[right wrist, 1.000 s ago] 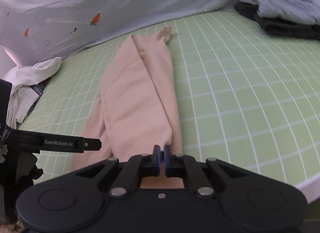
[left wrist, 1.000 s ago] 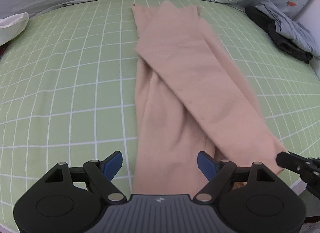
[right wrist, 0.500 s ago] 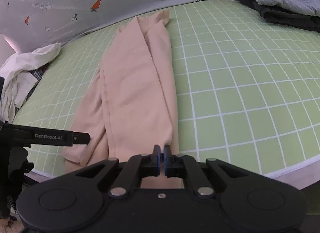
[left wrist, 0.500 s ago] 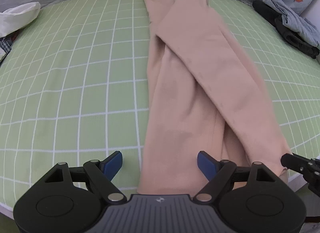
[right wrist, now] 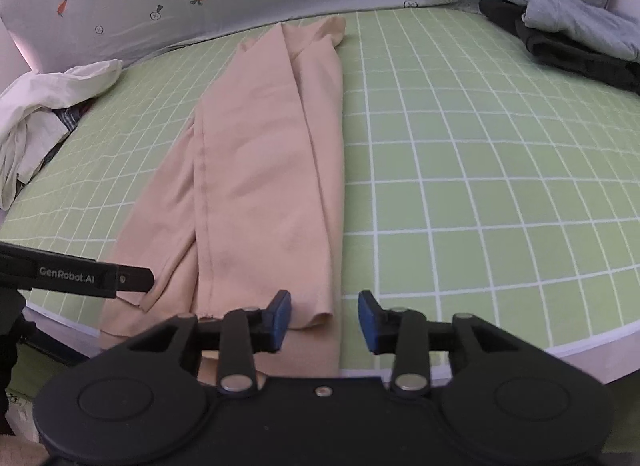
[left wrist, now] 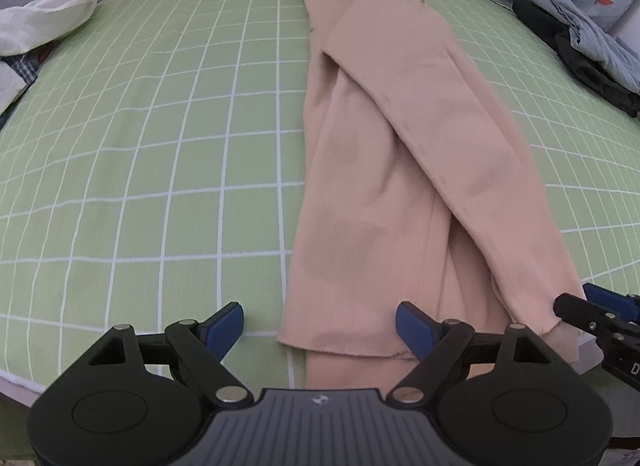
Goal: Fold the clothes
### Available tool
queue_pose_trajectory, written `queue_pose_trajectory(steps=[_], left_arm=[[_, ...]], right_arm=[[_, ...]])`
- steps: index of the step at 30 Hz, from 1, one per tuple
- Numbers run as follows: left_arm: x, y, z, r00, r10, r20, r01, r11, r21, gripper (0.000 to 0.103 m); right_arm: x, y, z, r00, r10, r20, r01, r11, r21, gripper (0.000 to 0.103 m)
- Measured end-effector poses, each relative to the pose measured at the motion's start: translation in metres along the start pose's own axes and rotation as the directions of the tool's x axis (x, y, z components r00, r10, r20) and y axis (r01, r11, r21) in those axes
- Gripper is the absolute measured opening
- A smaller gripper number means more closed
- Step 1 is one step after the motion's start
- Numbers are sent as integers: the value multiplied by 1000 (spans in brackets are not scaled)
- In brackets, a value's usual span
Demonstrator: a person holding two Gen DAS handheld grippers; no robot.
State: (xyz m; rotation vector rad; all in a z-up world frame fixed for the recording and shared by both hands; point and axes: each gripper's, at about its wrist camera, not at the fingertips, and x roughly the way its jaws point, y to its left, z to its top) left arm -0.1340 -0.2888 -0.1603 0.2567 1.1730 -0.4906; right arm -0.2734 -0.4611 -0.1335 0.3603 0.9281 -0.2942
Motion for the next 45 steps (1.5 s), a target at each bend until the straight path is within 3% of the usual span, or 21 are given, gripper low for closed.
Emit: queue_pose_trajectory(steps=[5, 7, 8, 11, 12, 15, 23, 26, 28, 30, 32, 33, 34, 36, 40, 45], left_arm=[[-8, 6, -20, 1000, -18, -6, 18, 1000, -13, 87], [-8, 3, -27, 1000, -16, -6, 16, 1000, -1, 89], [-7, 0, -29, 1000, -13, -5, 13, 1000, 7, 89], [-4, -11, -31, 1000, -7, -3, 8, 1000, 18, 90], [-2, -15, -31, 1000, -6, -5, 6, 1000, 17, 93], [3, -22, -33, 1000, 1, -13, 0, 1000, 15, 103], [10, -33, -39, 1000, 19, -20, -18, 999, 28, 103], [8, -39, -39, 1000, 6, -9, -6, 999, 34, 96], [0, -42, -42, 1000, -13, 11, 12, 998, 65, 77], [-4, -49, -43, 999, -32, 22, 29, 994, 101, 63], [-4, -57, -41, 998, -47, 29, 43, 991, 126, 50], [-5, -58, -40, 998, -58, 30, 53, 990, 128, 39], [-5, -60, -38, 997, -68, 32, 63, 989, 131, 30], [-5, -56, -33, 996, -85, 26, 82, 991, 110, 24], [-11, -39, -19, 990, -142, 26, 142, 990, -9, 21], [-27, -32, 10, 978, -183, 97, 191, 977, -90, 20]], right_arm=[[4, -2, 0, 1000, 15, -22, -15, 1000, 0, 50], [7, -2, -1, 999, 19, -34, -19, 1000, -5, 66], [8, -2, -1, 999, 21, -42, -21, 1000, -7, 81], [11, -1, -4, 999, 16, -47, -17, 999, -31, 92], [11, -1, -4, 999, 13, -51, -15, 999, -36, 102], [16, -1, -6, 998, 5, -56, -7, 999, -44, 103], [20, 4, -6, 997, -28, -66, 22, 996, -82, 103], [24, 10, -5, 994, -54, -94, 42, 991, -126, 103], [23, 11, -4, 994, -51, -99, 37, 990, -139, 99], [20, 13, -2, 995, -32, -90, 18, 989, -149, 86], [17, 15, 0, 997, 14, -78, -26, 987, -157, 52], [15, 16, 1, 996, 40, -75, -52, 986, -157, 35], [15, 17, 1, 996, 53, -73, -64, 986, -157, 30], [15, 19, 2, 995, 78, -68, -87, 984, -153, 18], [11, 7, 9, 993, 112, -41, -115, 990, -83, 12], [2, -3, 33, 985, 171, 28, -169, 984, -59, 11]])
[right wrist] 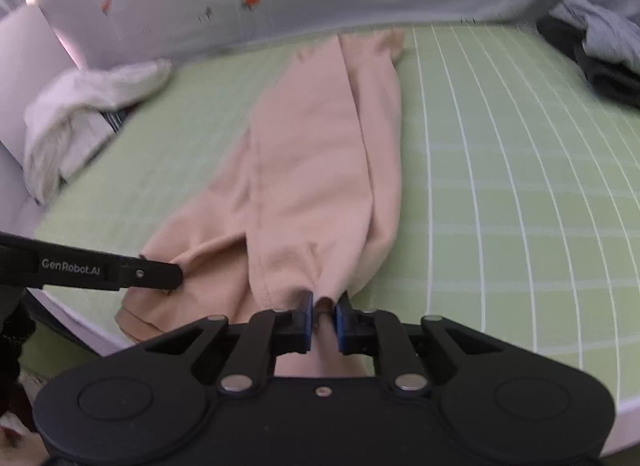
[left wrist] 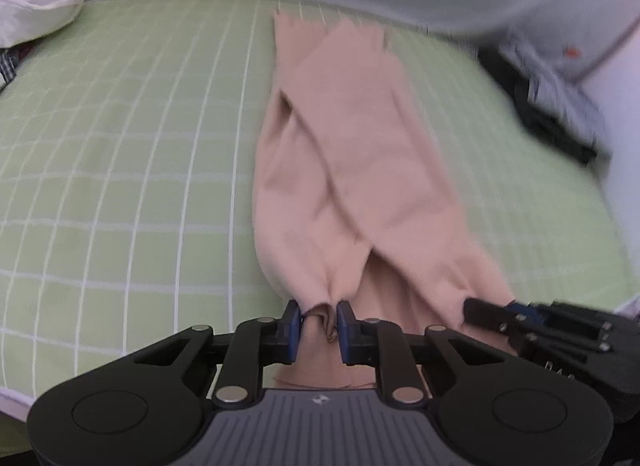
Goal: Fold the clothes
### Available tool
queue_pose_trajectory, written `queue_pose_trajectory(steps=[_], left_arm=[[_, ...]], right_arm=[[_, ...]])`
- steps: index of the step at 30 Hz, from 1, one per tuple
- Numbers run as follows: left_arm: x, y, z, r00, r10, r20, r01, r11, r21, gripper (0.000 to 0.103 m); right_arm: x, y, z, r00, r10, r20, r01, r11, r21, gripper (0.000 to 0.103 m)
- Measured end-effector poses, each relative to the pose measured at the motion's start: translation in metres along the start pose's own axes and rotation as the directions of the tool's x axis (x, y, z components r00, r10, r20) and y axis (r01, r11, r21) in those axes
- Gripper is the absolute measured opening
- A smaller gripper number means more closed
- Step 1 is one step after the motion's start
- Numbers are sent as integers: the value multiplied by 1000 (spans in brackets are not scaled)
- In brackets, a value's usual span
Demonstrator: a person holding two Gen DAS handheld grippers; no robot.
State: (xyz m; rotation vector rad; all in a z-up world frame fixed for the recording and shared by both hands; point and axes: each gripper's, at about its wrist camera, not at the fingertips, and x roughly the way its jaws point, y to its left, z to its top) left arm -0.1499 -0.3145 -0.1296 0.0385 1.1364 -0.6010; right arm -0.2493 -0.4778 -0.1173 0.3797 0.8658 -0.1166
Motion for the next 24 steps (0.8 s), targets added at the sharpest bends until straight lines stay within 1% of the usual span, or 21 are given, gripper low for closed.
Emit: queue_pose_trajectory(steps=[3, 7, 9, 12, 16, 19, 22, 24], left_arm=[[-8, -3, 23, 998, -43, 51, 45, 998, -37, 20], [-22, -6, 50, 991, -62, 119, 67, 997, -46, 20], [-26, -2, 64, 987, -66, 144, 76, 995, -61, 20], [-35, 15, 82, 983, -78, 169, 95, 991, -96, 20], [-34, 26, 116, 975, -87, 205, 115, 986, -125, 20], [-31, 35, 139, 968, -90, 232, 122, 984, -126, 20], [-14, 40, 166, 967, -92, 238, 126, 983, -132, 20], [-1, 44, 184, 967, -96, 235, 131, 981, -141, 20]], right_arm=[[-6, -5, 24, 998, 33, 58, -34, 999, 16, 11], [-9, -8, 57, 990, 53, 128, -54, 999, 2, 11], [-4, -11, 72, 987, 62, 151, -63, 998, 2, 11], [4, -19, 92, 981, 71, 178, -73, 997, 3, 11], [15, -27, 120, 973, 89, 213, -95, 995, 15, 11], [27, -31, 145, 969, 101, 228, -106, 994, 10, 11], [45, -35, 171, 967, 101, 232, -102, 995, -6, 11], [61, -41, 188, 970, 96, 225, -100, 995, 3, 11]])
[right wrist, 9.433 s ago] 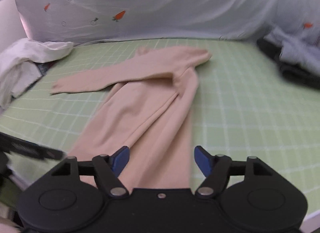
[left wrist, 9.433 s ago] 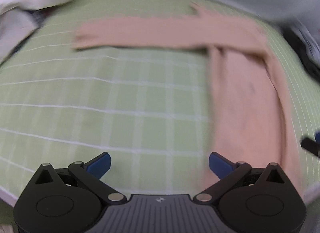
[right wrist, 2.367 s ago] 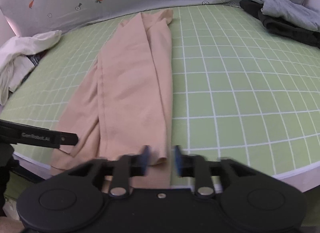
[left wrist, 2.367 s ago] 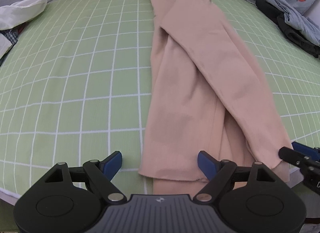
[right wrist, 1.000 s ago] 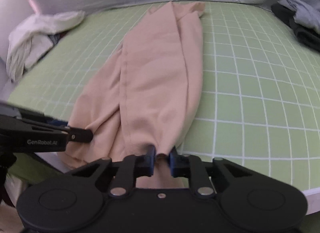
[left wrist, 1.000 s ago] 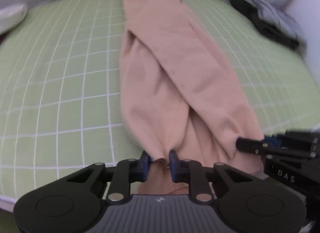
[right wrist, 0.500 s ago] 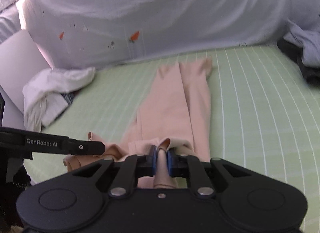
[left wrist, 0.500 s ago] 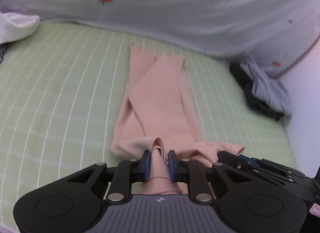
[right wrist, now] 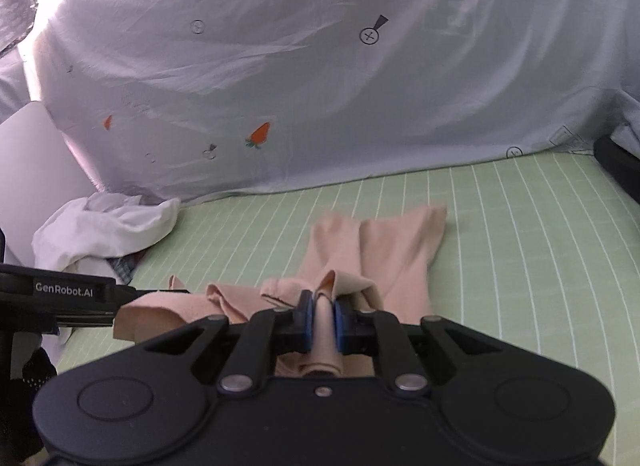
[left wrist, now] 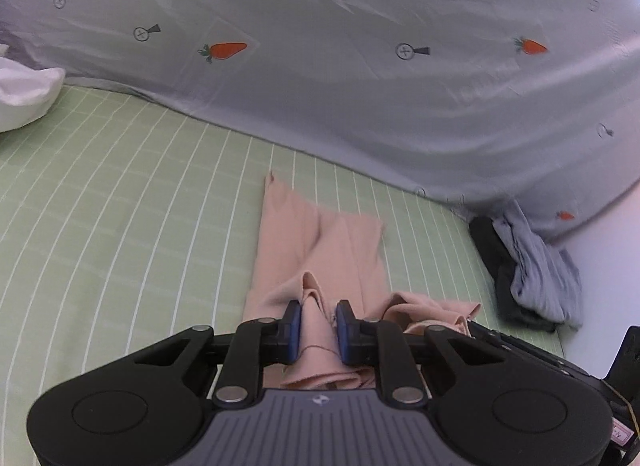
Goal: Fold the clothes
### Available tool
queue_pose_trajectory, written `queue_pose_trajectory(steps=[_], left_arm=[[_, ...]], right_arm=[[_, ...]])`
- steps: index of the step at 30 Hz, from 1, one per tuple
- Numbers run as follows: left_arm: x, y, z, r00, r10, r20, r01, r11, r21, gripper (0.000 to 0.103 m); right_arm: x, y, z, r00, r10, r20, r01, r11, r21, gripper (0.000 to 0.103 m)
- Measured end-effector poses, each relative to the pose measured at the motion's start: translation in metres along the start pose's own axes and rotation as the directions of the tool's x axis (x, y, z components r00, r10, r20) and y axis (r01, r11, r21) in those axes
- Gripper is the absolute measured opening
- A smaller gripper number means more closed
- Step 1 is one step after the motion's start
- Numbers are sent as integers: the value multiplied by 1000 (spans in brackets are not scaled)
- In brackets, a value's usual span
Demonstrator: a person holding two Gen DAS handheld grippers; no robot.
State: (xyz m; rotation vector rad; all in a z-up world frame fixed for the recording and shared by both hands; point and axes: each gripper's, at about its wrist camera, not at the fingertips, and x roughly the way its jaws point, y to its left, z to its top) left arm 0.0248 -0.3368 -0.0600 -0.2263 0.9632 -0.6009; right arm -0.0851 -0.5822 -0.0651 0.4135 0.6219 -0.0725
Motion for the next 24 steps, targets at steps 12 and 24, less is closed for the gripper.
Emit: queue_pose_trajectory(steps=[12, 24], left_arm=[[151, 24, 97, 998, 4, -62, -7, 999, -41, 22], [152, 69, 102, 1000, -2, -18, 0, 989, -147, 59]], right_arm=[[132, -84, 70, 993, -45, -113, 61, 987, 149, 13], [137, -125, 64, 997, -63, -36, 72, 898, 434, 65]])
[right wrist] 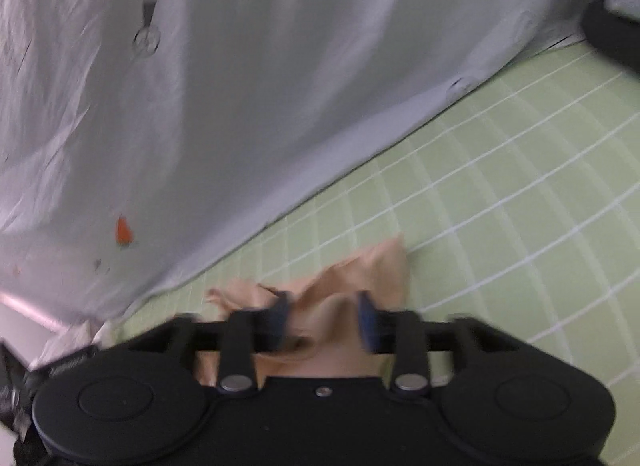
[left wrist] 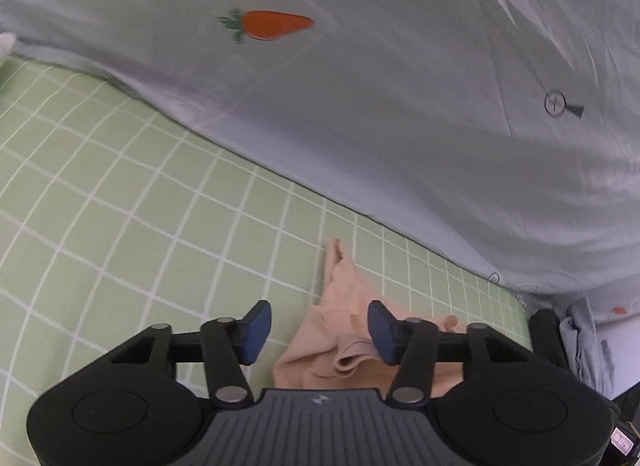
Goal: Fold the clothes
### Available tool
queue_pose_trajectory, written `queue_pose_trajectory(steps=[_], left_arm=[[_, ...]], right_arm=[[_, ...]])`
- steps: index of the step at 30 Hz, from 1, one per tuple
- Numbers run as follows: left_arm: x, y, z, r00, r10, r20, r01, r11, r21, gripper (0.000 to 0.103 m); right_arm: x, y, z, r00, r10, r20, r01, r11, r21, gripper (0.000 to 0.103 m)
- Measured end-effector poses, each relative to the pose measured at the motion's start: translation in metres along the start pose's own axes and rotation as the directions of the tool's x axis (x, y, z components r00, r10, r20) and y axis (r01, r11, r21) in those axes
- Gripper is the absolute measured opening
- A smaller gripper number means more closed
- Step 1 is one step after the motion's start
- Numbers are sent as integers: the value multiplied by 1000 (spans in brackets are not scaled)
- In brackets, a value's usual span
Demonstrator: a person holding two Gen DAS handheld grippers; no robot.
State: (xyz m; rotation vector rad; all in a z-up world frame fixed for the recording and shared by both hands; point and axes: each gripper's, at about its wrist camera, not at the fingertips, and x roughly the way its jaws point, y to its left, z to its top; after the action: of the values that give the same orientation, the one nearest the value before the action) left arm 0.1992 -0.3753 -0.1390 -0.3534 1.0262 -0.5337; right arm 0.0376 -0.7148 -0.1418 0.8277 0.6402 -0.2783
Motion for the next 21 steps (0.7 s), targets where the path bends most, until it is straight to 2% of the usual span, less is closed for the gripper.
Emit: queue_pose_trajectory(steps=[3, 7, 11, 14, 17, 19, 21], left_arm=[[-9, 9, -5, 1000, -24, 2, 24, 1000, -9, 65], [-18, 13, -12, 999, -43, 16, 43, 999, -5, 71], [-24, 31, -13, 996, -78, 46, 84, 987, -138, 71], [-24, 40, -13, 997, -58, 47, 66, 982, -177, 71], [-21, 38, -15, 1000, 4, 24, -1, 992, -124, 71], [-17, 35, -17, 1000, -3, 7, 3, 995, -101, 71], [-11, 33, -18, 999, -30, -13, 29, 995, -91, 72]], right_arm=[[-14, -5, 3, 998, -9, 55, 8, 1000, 10, 65], [-25, -8, -1, 997, -1, 72, 0, 1000, 14, 62], [-35, -15, -6, 995, 18, 102, -25, 997, 76, 61], [-40, -18, -8, 992, 10, 128, -25, 993, 117, 60], [-43, -15, -7, 989, -42, 145, 29, 995, 94, 58], [-43, -11, -7, 984, -105, 144, 102, 994, 23, 58], [-39, -10, -8, 986, -114, 119, 118, 993, -25, 58]])
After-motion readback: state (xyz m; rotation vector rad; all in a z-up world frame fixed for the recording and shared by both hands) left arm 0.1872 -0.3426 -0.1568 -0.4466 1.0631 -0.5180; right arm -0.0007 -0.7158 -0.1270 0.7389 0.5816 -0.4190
